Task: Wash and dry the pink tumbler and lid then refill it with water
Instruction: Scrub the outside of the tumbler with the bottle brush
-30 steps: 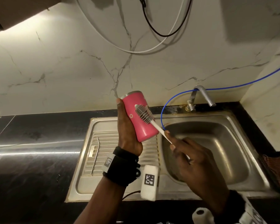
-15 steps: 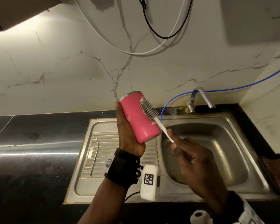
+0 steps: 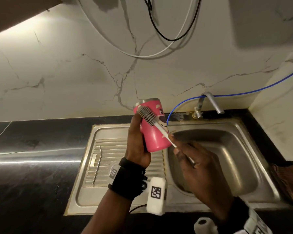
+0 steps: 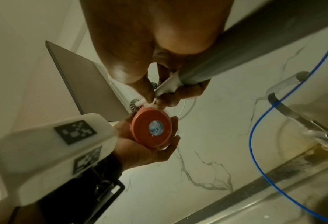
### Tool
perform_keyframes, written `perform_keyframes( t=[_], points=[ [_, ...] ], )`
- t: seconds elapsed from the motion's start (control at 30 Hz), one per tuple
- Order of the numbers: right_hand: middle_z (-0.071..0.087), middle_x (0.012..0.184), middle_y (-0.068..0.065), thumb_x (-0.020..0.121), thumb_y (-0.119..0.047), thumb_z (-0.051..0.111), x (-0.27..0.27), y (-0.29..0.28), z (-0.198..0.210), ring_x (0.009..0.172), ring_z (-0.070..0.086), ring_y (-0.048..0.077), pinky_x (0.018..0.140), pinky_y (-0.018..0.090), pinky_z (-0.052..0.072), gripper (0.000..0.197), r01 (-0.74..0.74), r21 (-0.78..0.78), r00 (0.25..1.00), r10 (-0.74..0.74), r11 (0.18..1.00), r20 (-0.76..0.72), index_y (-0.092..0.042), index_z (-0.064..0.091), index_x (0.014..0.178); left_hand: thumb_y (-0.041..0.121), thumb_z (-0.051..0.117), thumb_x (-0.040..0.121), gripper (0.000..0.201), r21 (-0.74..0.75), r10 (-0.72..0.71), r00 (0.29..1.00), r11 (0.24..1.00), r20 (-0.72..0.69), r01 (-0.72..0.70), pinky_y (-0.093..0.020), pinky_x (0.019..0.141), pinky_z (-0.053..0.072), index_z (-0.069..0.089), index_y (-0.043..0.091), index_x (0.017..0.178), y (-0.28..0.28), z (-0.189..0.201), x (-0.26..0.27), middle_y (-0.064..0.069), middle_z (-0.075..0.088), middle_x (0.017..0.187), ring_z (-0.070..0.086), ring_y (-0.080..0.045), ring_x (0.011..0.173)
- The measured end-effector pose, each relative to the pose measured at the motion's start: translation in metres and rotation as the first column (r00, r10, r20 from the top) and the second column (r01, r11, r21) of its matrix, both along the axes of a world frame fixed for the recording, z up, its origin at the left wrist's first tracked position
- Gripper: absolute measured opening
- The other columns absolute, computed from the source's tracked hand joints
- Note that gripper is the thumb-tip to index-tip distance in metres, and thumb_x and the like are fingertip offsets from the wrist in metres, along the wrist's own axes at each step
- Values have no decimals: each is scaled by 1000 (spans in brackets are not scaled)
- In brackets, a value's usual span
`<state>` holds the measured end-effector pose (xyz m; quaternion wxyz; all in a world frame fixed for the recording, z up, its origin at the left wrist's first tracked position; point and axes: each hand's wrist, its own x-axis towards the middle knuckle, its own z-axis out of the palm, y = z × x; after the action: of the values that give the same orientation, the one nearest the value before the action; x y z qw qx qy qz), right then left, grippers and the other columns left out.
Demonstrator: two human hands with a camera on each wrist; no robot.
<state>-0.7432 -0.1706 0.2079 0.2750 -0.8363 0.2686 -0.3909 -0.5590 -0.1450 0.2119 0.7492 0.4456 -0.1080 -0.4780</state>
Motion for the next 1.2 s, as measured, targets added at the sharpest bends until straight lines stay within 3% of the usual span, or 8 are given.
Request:
perform_keyframes(
  t=[0.23, 0.33, 0.4, 0.53, 0.67, 0.83, 1.03, 1.2],
  points=[
    [57, 85, 0, 98, -8, 60, 21, -8, 6, 72, 58, 13, 70, 25, 46, 52, 30, -54, 999, -32, 998, -29, -27, 57, 146, 59, 42, 103, 56, -22, -73, 996, 997, -48, 72, -33, 63, 59, 74, 13, 102, -2, 0, -4, -8, 70, 84, 68, -22, 69],
    [54, 81, 0, 98, -5, 62, 25, -13, 9, 68, 56, 14, 67, 27, 46, 53, 38, -67, 999, -40, 997, -35, -25, 57, 147, 65, 44, 103, 62, -3, -46, 999, 999, -4, 46, -34, 61, 60, 70, 9, 113, -3, 2, -6, -12, 68, 87, 68, -23, 68],
    [55, 81, 0, 97, -4, 65, 16, -9, 6, 69, 56, 13, 66, 26, 47, 52, 3, -72, 999, -7, 997, -52, -24, 59, 145, 74, 54, 96, 77, 8, 57, 998, 998, 35, -57, -41, 75, 60, 66, 7, 132, -6, 2, 4, -16, 68, 102, 69, -27, 82],
    [52, 81, -9, 93, 0, 71, -10, 9, -3, 68, 52, 1, 67, 5, 36, 57, -60, 5, 995, 61, 998, -74, -27, 62, 142, 82, 58, 89, 92, -15, 170, 983, 985, 65, -170, -49, 85, 57, 60, 8, 143, -7, -4, 24, -15, 68, 106, 69, -29, 86],
    [55, 78, -5, 92, 3, 70, 5, -3, 0, 65, 50, 5, 64, 15, 40, 56, 6, -65, 999, -8, 998, -35, -23, 63, 141, 89, 68, 78, 105, 11, 89, 995, 996, 49, -90, -56, 92, 53, 57, 9, 145, -9, -10, 7, -19, 63, 115, 63, -37, 98],
    [56, 76, -1, 97, -6, 61, 20, -21, 9, 66, 54, 11, 64, 27, 46, 49, 42, -91, 999, -43, 995, -7, -20, 60, 143, 85, 72, 78, 100, -31, 27, 999, 999, 32, -26, -58, 94, 56, 58, 14, 148, -13, -11, -4, -20, 65, 123, 66, -37, 102],
    [49, 80, -16, 94, -10, 64, -14, 8, -5, 71, 54, -6, 69, 3, 36, 49, -69, 5, 996, 69, 998, -48, -27, 63, 141, 76, 77, 78, 92, -23, 153, 986, 988, 65, -152, -49, 84, 60, 58, 16, 146, -9, -7, 27, -14, 67, 112, 69, -30, 92],
    [56, 76, -8, 96, -9, 63, 10, -14, -1, 67, 56, 5, 67, 11, 42, 48, 8, -30, 1000, -8, 1000, 4, -25, 63, 141, 65, 73, 89, 77, -20, 102, 994, 995, 34, -101, -44, 80, 61, 59, 17, 147, -10, -5, 6, -13, 70, 117, 72, -25, 94]
  ],
)
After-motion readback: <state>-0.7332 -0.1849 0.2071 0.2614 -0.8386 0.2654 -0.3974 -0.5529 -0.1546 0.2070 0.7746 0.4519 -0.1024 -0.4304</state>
